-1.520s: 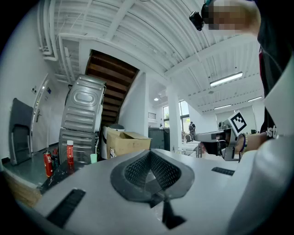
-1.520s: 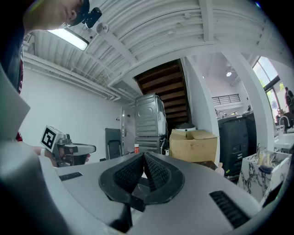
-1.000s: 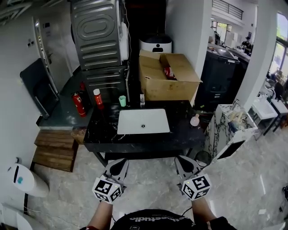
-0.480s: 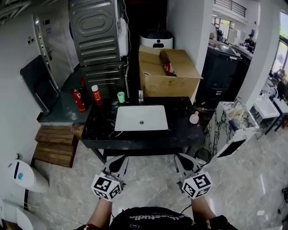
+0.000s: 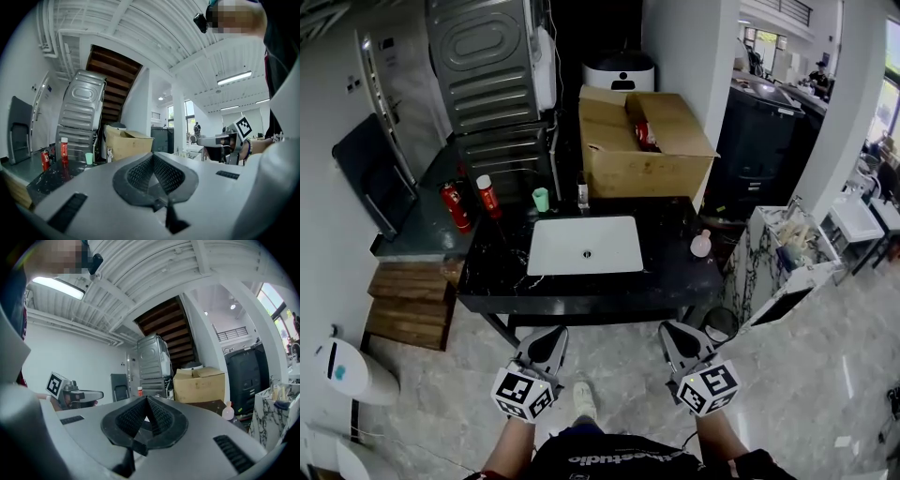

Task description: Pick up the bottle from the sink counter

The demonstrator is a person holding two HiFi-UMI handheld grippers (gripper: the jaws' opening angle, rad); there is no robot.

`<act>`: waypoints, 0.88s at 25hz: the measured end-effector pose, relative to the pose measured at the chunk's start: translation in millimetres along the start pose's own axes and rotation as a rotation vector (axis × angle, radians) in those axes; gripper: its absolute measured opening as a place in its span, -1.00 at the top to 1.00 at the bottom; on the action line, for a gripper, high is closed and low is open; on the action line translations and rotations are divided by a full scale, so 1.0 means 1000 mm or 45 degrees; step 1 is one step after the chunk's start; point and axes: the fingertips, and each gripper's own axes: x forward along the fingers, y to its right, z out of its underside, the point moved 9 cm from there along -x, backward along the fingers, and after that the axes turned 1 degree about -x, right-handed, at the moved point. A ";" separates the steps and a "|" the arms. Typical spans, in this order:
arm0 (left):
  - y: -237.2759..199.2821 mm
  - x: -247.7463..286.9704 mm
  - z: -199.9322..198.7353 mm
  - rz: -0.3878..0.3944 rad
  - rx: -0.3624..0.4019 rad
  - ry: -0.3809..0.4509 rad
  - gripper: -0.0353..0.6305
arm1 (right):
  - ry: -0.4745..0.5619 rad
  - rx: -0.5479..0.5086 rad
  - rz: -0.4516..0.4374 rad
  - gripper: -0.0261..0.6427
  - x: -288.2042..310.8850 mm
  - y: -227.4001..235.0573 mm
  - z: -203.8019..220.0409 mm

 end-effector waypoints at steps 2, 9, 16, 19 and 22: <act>-0.014 0.014 0.005 0.010 -0.019 -0.003 0.85 | -0.009 0.019 0.006 0.81 0.016 0.008 0.007; -0.092 0.092 0.010 0.095 0.012 -0.015 0.85 | -0.015 0.000 0.000 0.81 0.111 0.037 0.004; -0.200 0.152 -0.010 0.148 -0.018 0.009 0.85 | 0.004 -0.062 -0.033 0.81 0.241 0.050 -0.030; -0.234 0.166 -0.014 0.161 -0.014 0.008 0.85 | 0.015 -0.072 -0.018 0.81 0.276 0.050 -0.037; -0.258 0.180 -0.012 0.153 -0.039 0.013 0.85 | 0.022 -0.097 -0.006 0.81 0.298 0.051 -0.039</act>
